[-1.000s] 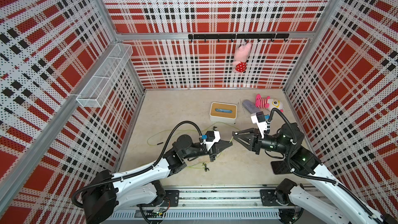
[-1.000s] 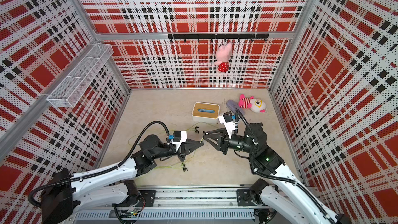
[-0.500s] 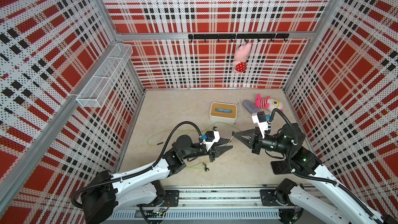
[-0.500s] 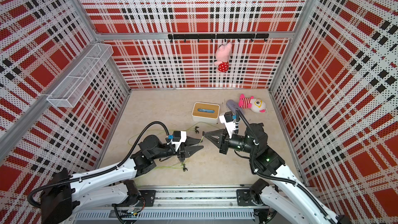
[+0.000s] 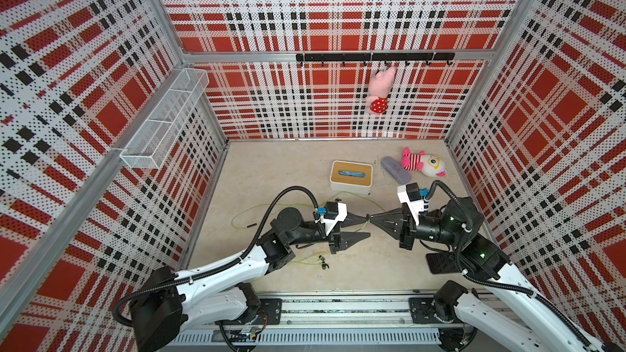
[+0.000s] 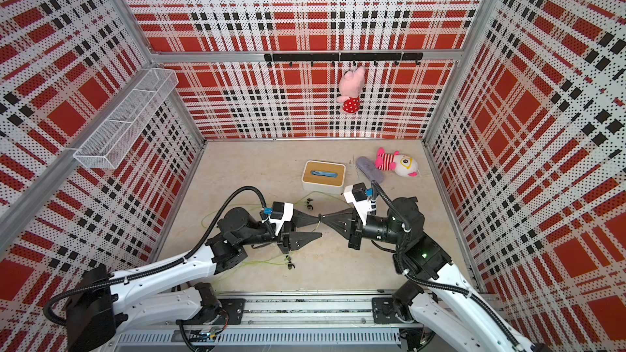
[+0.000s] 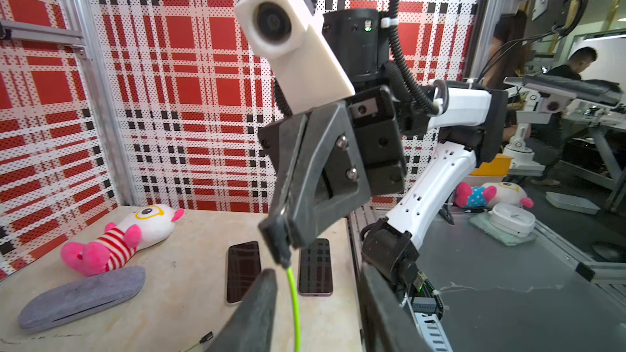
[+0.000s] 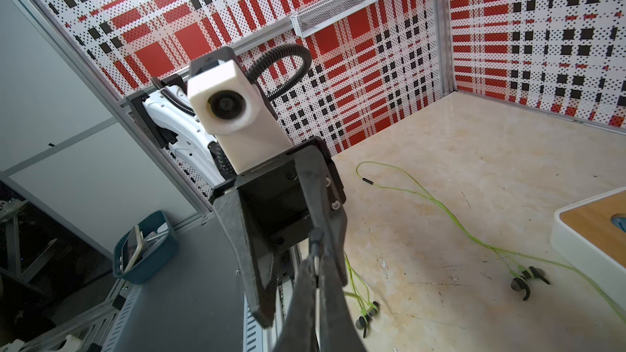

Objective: Plug wired earphones into phones
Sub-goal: Pick up the wired earphone from the center of the board, then move the phone to the center of the board.

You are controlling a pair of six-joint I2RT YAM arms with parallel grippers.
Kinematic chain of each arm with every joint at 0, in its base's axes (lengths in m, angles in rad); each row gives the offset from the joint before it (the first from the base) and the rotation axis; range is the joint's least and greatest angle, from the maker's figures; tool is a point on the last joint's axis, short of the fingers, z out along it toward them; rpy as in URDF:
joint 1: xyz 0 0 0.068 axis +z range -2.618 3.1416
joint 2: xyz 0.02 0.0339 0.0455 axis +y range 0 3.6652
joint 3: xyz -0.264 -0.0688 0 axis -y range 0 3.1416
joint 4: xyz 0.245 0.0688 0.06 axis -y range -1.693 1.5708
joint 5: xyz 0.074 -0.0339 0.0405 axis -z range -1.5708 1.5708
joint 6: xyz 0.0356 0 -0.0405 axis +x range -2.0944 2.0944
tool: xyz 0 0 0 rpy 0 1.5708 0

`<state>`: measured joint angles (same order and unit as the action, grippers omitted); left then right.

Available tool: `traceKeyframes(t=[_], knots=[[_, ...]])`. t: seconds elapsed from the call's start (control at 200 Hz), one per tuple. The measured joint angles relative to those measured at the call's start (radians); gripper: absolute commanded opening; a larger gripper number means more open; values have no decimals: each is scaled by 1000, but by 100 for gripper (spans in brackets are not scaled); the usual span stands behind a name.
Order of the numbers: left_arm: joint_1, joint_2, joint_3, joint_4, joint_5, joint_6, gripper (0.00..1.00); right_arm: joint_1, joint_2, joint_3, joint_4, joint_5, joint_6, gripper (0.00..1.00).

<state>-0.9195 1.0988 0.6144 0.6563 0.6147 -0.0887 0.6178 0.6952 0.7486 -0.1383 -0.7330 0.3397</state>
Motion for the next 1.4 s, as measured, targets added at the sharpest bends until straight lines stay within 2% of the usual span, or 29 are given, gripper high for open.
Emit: traceKeyframes(t=[0.421, 0.536, 0.656, 0.671, 0.711, 0.762, 0.782, 0.822, 0.937, 1.122, 1.263, 1.403], knots=[[6, 27, 15, 3, 40, -17, 12, 0, -17, 0, -21, -49, -48, 0], [8, 27, 15, -1, 40, -17, 0, 0, -18, 0, -29, -54, -63, 0], [9, 27, 15, -3, 43, -19, 0, 0, -18, 0, -36, -55, -85, 0], [9, 27, 15, -3, 43, -19, 0, 0, -18, 0, -36, -55, -87, 5], [9, 27, 15, -5, 43, -19, 0, 0, -18, 1, -40, -52, -92, 29], [9, 27, 15, -6, 40, -19, 0, 1, -21, 3, -56, -37, -102, 65], [9, 26, 15, -6, 39, -19, 0, 1, -22, 3, -65, -28, -108, 73], [10, 22, 14, -5, 29, -19, 0, 1, -27, 3, -90, -2, -123, 81], [13, 5, -13, 9, -31, -21, 0, 1, -68, 0, -176, 117, -238, 85], [50, 37, -79, 19, -152, -71, 0, 1, -137, 13, -351, 319, -599, 94], [99, 97, -118, 25, -193, -110, 0, 1, -64, 70, -499, 493, -845, 94], [130, 131, -155, 32, -210, -124, 0, -6, 49, 85, -609, 663, -1019, 94]])
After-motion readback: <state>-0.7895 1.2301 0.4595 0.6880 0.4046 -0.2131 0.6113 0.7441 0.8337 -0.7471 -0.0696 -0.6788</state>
